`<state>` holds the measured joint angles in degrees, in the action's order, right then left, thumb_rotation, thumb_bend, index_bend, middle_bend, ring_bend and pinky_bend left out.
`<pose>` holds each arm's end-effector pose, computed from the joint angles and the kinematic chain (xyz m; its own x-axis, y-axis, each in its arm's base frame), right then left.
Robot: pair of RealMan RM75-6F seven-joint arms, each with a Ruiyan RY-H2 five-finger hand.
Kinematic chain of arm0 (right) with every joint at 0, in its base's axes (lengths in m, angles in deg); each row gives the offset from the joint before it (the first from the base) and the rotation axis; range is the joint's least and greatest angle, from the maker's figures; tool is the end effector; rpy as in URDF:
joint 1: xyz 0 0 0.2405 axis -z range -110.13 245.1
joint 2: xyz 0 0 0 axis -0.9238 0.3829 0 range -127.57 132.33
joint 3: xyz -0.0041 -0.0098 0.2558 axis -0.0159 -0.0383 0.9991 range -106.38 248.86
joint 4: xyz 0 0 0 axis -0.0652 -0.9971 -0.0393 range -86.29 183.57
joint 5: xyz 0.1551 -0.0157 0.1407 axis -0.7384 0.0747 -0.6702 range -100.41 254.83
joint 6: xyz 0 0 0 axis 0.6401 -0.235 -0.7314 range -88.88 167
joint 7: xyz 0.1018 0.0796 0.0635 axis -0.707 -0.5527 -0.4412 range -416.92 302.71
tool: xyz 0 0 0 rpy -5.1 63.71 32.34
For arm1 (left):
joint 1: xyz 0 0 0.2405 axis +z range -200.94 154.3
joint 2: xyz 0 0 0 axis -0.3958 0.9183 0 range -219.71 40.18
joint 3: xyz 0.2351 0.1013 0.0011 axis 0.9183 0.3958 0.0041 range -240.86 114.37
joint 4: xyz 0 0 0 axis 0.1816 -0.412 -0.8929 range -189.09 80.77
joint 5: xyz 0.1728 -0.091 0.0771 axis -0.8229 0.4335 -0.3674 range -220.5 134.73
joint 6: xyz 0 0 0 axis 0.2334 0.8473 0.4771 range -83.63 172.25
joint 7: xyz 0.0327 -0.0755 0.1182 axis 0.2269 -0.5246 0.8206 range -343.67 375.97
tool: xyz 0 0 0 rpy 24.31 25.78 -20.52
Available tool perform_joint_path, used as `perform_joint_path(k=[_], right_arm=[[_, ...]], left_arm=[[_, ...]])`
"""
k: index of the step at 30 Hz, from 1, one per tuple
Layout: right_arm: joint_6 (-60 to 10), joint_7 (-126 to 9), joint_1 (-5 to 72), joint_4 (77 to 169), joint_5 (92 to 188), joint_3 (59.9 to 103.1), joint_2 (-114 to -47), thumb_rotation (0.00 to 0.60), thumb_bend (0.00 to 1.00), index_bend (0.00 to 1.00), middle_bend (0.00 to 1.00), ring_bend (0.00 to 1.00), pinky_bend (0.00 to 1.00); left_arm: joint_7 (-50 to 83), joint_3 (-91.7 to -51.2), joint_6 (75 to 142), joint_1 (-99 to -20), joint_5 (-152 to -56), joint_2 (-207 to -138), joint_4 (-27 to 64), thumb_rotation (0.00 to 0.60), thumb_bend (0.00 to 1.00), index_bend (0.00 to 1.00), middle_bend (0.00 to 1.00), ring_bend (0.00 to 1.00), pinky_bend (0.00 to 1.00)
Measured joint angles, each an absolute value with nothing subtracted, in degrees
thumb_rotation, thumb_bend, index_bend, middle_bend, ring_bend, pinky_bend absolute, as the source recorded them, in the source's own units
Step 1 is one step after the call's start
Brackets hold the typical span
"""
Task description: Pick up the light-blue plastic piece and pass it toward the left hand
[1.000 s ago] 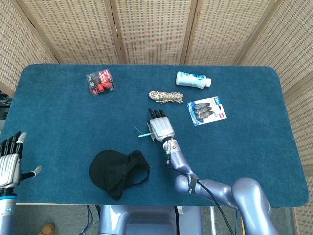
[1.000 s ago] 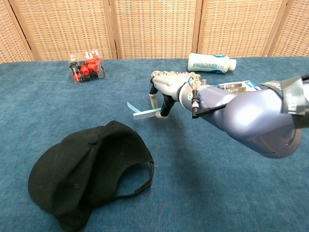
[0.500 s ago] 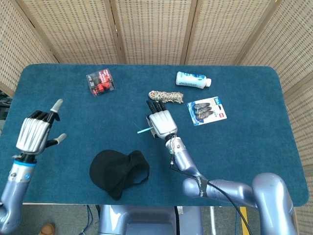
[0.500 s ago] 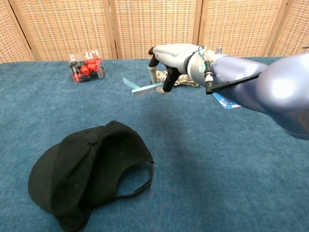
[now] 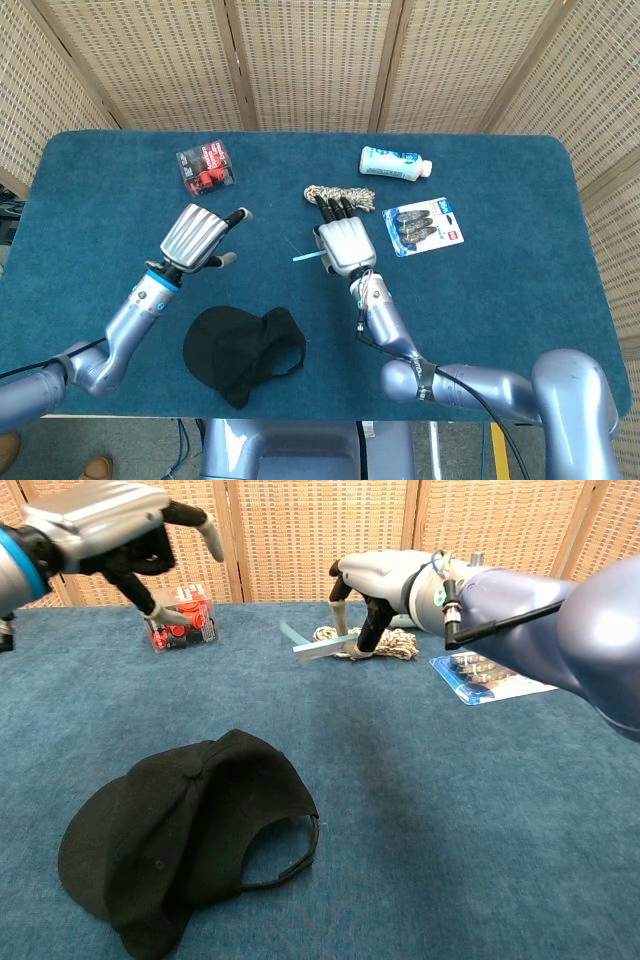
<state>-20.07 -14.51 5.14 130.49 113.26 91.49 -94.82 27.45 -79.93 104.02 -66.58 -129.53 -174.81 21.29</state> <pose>-0.0267 -0.3969 -0.0324 0.4865 -0.1704 0.8569 -0.8487 -0.3251 0.4171 -0.1215 0.3848 0.0455 0.5061 -0.1184 0.8543 0.6889 -0.5405 -0.4830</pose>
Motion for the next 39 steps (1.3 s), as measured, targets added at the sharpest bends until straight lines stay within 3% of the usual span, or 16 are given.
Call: perform_joint_path(k=[7,22,39], right_arm=[[-20.1,-14.8,5.1,130.9,113.1,91.1,-94.3,0.6,0.52,0.69,0.0,0.0,0.0],[-20.6,-15.9,5.4,132.0,113.3,90.4,-93.2,0.6,0.52,0.69,0.0,0.0,0.0],[-21.1,-16.7,6.0,133.3,113.4,89.6,-92.4,0.6,0.55,0.69,0.0,0.0,0.0]], left_arm=[[29.7,-80.1,103.9,-69.1,-128.3,-179.1,18.6,0.6,0.17,0.42,1.0,0.98,0.93],[28.7,-80.3,104.0,-74.1,-125.6,-187.4,9.8,0.6,0.24,0.51,1.0,0.98,0.93],[23.8,-79.5,104.1,-77.9,-124.7,-194.9,-0.1,0.6,0.29,0.52,1.0,0.98,0.93]])
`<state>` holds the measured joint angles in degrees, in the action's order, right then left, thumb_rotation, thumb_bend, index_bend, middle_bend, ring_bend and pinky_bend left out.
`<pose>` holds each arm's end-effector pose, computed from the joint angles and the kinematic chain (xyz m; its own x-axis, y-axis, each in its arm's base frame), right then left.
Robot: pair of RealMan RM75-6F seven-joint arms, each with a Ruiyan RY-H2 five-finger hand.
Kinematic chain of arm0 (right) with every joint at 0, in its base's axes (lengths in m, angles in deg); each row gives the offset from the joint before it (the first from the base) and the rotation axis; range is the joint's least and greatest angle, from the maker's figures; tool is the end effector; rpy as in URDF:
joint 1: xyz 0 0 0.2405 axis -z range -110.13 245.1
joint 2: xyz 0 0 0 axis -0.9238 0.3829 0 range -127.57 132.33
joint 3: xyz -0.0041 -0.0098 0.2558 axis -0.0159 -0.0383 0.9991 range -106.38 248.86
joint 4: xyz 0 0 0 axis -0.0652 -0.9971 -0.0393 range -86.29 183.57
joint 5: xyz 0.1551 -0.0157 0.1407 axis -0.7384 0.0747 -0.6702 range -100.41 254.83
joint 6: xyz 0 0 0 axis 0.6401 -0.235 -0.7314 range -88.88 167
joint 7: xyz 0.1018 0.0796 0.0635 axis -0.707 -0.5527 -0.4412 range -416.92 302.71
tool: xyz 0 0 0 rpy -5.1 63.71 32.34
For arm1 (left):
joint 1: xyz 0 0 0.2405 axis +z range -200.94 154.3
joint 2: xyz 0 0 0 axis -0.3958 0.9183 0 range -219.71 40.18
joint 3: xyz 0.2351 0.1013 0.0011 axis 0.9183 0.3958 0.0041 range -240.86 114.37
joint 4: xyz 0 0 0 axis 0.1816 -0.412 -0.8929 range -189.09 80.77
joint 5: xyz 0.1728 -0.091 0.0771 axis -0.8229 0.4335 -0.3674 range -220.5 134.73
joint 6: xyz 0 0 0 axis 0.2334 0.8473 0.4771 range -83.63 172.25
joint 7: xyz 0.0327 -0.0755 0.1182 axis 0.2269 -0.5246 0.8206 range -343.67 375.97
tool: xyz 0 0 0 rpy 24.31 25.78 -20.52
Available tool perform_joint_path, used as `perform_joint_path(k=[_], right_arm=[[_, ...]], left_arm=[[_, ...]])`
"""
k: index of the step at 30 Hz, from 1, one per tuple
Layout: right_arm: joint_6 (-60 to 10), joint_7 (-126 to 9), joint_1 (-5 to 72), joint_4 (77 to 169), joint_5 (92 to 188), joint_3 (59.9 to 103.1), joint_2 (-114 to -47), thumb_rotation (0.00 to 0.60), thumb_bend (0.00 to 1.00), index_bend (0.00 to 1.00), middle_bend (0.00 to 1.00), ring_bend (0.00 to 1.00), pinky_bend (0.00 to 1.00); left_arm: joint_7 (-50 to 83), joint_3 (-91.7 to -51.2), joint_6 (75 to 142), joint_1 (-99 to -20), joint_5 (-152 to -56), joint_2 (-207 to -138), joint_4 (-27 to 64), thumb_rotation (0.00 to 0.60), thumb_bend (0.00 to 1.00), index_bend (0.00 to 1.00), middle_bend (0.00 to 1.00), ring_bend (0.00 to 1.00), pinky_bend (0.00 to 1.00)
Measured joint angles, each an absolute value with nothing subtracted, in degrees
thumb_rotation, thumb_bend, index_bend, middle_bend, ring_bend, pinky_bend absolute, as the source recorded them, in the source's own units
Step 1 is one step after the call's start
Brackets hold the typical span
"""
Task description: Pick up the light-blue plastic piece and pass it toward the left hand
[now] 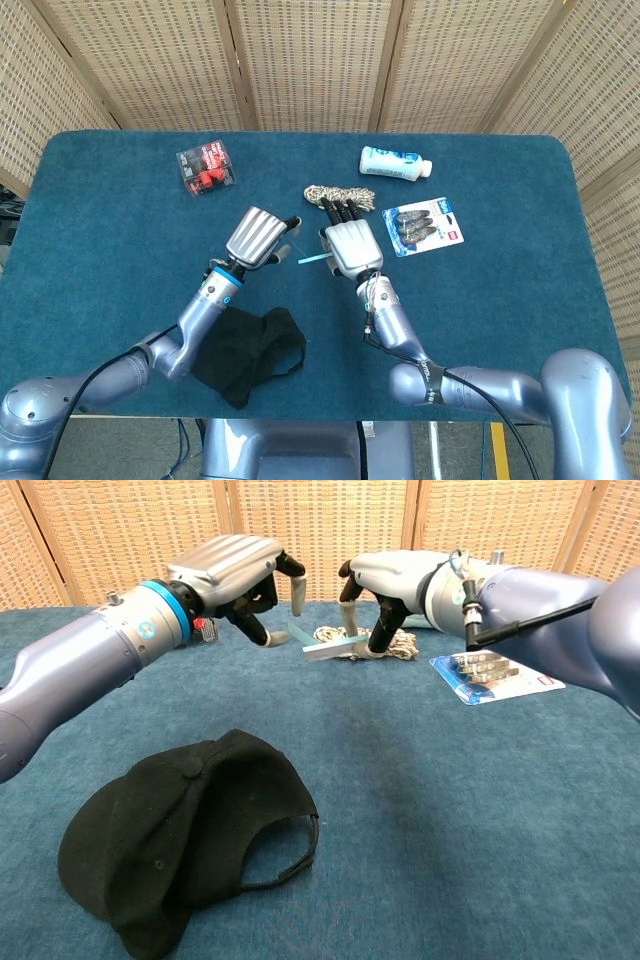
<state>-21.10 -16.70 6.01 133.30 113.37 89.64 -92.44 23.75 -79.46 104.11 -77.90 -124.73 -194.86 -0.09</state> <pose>-0.0361 -0.3920 -0.0247 0.4736 -0.1827 0.8616 -0.8573 -0.3199 0.4034 -0.0714 0.4098 -0.0422 0.4427 -0.0909 0.8920 0.7176 -0.5606 -0.4133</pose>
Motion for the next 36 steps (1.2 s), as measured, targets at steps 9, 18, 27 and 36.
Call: perform_joint_path(k=[9,18,27,36], right_arm=[[-21.0,-17.1,6.1,133.4,113.5,89.5,-92.0,0.6,0.57,0.69,0.0,0.0,0.0],[-21.1,-17.3,6.2,133.6,113.7,89.3,-91.4,0.6,0.57,0.69,0.0,0.0,0.0],[-21.3,-17.8,6.8,133.5,113.9,89.1,-90.2,0.6,0.57,0.69,0.0,0.0,0.0],[-19.8,-20.3,8.9,130.0,114.4,88.0,-88.5,0.6,0.57,0.7,0.0,0.0,0.0]], left_arm=[[21.3,-78.9,105.0,-79.1,-124.7,-196.9,-3.2,0.6,0.32,0.55,1.0,0.98,0.93],[20.5,-78.6,105.1,-79.7,-124.3,-198.1,-4.4,0.6,0.43,0.66,1.0,0.98,0.93],[20.4,-78.0,105.7,-79.5,-124.1,-198.4,-6.2,0.6,0.59,0.82,1.0,0.98,0.93],[14.7,-73.5,107.2,-72.4,-124.5,-192.9,-10.4,0.6,0.59,0.83,1.0,0.98,0.93]])
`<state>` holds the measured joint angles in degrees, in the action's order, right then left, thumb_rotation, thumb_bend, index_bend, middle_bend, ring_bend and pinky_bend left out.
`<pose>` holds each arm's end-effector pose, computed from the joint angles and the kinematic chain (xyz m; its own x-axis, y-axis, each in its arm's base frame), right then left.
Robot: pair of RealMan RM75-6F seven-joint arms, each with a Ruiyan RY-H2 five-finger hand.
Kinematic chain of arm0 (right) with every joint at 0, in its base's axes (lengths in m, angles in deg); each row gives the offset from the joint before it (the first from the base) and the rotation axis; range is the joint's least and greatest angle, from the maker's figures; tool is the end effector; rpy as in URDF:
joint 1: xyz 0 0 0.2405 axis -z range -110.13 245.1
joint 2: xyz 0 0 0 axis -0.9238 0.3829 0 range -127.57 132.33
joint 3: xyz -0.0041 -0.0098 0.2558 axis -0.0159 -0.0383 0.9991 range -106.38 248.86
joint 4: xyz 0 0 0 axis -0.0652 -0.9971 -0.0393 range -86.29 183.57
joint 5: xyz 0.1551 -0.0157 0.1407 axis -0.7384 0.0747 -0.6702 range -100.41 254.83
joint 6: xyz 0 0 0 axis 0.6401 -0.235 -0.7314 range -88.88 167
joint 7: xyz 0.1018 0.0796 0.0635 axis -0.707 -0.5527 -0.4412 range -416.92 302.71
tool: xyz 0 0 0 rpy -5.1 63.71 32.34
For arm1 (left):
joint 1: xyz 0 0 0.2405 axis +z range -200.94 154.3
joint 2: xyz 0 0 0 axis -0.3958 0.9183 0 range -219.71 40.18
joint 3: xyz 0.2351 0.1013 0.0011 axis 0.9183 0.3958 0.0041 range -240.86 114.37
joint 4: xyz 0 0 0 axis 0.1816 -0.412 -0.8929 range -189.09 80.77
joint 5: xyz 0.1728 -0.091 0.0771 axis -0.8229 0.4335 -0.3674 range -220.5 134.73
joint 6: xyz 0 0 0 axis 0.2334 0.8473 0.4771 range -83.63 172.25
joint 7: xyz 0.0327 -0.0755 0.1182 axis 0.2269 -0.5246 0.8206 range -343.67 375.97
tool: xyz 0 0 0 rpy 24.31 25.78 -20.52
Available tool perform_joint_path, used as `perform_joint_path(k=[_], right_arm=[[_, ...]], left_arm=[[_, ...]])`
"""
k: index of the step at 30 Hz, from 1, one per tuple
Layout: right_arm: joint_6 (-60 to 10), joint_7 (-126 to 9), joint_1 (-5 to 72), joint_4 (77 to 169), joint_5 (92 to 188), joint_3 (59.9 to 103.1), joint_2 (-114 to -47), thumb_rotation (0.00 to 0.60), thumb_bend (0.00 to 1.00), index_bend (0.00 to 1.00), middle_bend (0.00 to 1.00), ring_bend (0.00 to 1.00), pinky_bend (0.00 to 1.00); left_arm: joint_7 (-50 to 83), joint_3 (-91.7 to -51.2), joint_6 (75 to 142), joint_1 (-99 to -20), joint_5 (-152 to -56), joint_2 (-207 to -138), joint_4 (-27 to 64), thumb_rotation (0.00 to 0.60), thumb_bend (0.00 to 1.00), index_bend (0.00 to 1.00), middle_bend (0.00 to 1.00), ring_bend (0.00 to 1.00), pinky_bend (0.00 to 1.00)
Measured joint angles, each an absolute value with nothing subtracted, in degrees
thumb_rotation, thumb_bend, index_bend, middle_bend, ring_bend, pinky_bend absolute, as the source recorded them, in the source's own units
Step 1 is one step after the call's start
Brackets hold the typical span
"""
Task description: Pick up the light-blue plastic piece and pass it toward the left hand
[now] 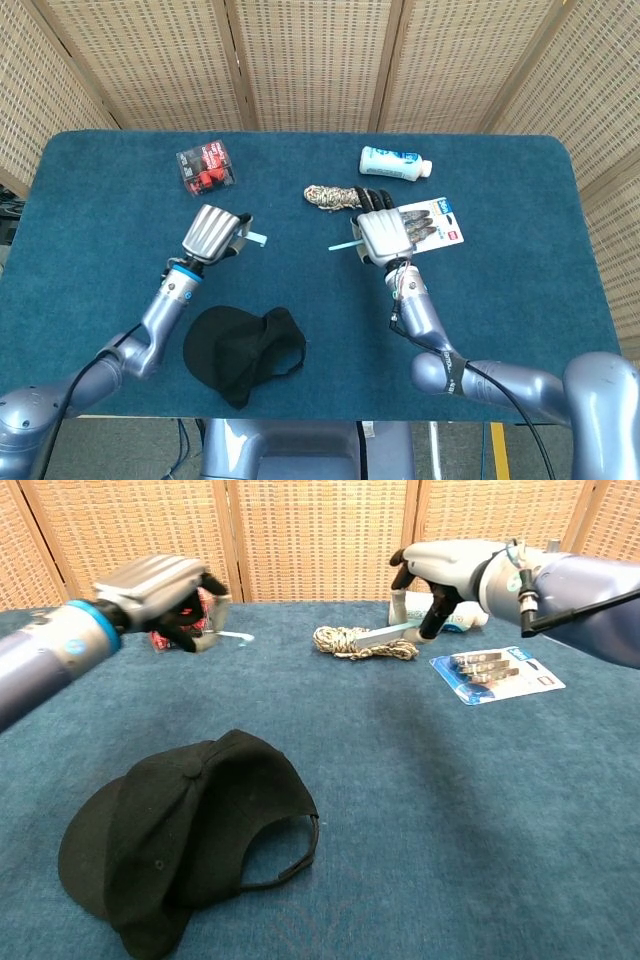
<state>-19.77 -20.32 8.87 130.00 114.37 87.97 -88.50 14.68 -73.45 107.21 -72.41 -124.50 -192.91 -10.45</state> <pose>-0.0780 -0.4119 0.0007 0.4925 -0.1588 0.8557 -0.8600 -0.2395 0.4506 -0.1579 0.4207 -0.0136 0.4993 -0.0891 0.8618 0.7541 -0.4451 -0.4829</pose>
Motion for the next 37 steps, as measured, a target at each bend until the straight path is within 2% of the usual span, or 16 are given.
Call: perform_joint_path(k=[2,3,4,5,6,7,8,9,10,13,20,25,30,37], right_arm=[[-19.6,-20.6,9.1,129.2,114.4,87.8,-88.5,0.6,0.57,0.7,0.0,0.0,0.0],[-19.6,-20.7,9.2,128.9,114.4,87.8,-88.6,0.6,0.57,0.7,0.0,0.0,0.0],[-19.5,-20.8,9.3,128.6,114.3,87.7,-88.7,0.6,0.54,0.68,0.0,0.0,0.0],[-19.4,-21.0,9.4,128.2,114.2,87.7,-88.8,0.6,0.47,0.63,0.0,0.0,0.0],[-19.4,-21.2,9.5,127.9,114.2,87.7,-89.0,0.6,0.31,0.51,0.0,0.0,0.0],[-19.4,-21.4,9.6,127.6,114.2,87.8,-89.1,0.6,0.15,0.34,0.0,0.0,0.0],[-19.3,-21.9,9.8,127.5,114.2,87.9,-89.2,0.6,0.08,0.25,0.0,0.0,0.0],[-19.3,-22.1,9.8,127.5,114.2,87.9,-89.2,0.6,0.0,0.1,0.0,0.0,0.0],[-19.2,-22.5,10.0,127.5,114.2,88.0,-89.2,0.6,0.0,0.03,0.0,0.0,0.0],[-19.3,-22.2,10.3,128.2,114.0,88.2,-88.5,0.6,0.0,0.0,0.0,0.0,0.0],[-22.3,-24.5,12.9,133.7,117.5,88.4,-84.2,0.6,0.0,0.0,0.0,0.0,0.0],[-24.8,-29.5,17.0,136.3,123.9,87.2,-80.5,0.6,0.0,0.0,0.0,0.0,0.0],[-27.6,-37.0,22.4,136.1,133.7,83.4,-77.0,0.6,0.0,0.0,0.0,0.0,0.0],[-34.2,-52.4,31.7,128.3,146.6,77.7,-75.2,0.6,0.0,0.0,0.0,0.0,0.0]], left_arm=[[13.4,-72.8,107.5,-71.4,-124.8,-192.1,-11.8,0.6,0.56,0.83,1.0,0.98,0.93],[13.1,-72.6,107.7,-71.0,-124.8,-191.9,-12.3,0.6,0.5,0.8,0.97,0.97,0.93],[12.9,-72.4,107.8,-70.7,-124.9,-191.7,-13.0,0.6,0.39,0.74,0.91,0.93,0.92],[12.8,-72.3,108.1,-70.6,-124.9,-191.6,-13.4,0.6,0.3,0.68,0.84,0.86,0.88],[12.8,-72.2,108.4,-70.4,-125.0,-191.5,-13.7,0.6,0.16,0.55,0.65,0.69,0.78],[12.8,-72.1,108.8,-70.2,-125.1,-191.4,-14.1,0.6,0.06,0.41,0.42,0.47,0.62],[12.8,-72.1,109.1,-70.0,-125.1,-191.3,-14.3,0.6,0.02,0.32,0.26,0.31,0.5],[12.8,-72.1,109.0,-69.9,-125.1,-191.3,-14.2,0.6,0.0,0.2,0.09,0.13,0.34],[13.0,-72.1,108.6,-69.9,-124.9,-191.0,-14.1,0.6,0.0,0.11,0.02,0.05,0.26],[14.3,-72.5,107.1,-69.6,-123.9,-189.7,-12.2,0.6,0.0,0.0,0.0,0.0,0.15],[19.0,-73.5,107.3,-67.2,-121.4,-183.7,-2.0,0.6,0.0,0.0,0.0,0.0,0.01],[20.8,-73.9,112.1,-62.3,-119.7,-178.4,8.2,0.6,0.0,0.0,0.0,0.0,0.0],[21.7,-73.6,117.6,-55.8,-117.5,-172.9,19.0,0.6,0.0,0.0,0.0,0.0,0.0],[18.3,-70.9,125.6,-44.3,-115.7,-166.1,29.0,0.6,0.0,0.0,0.0,0.0,0.0]])
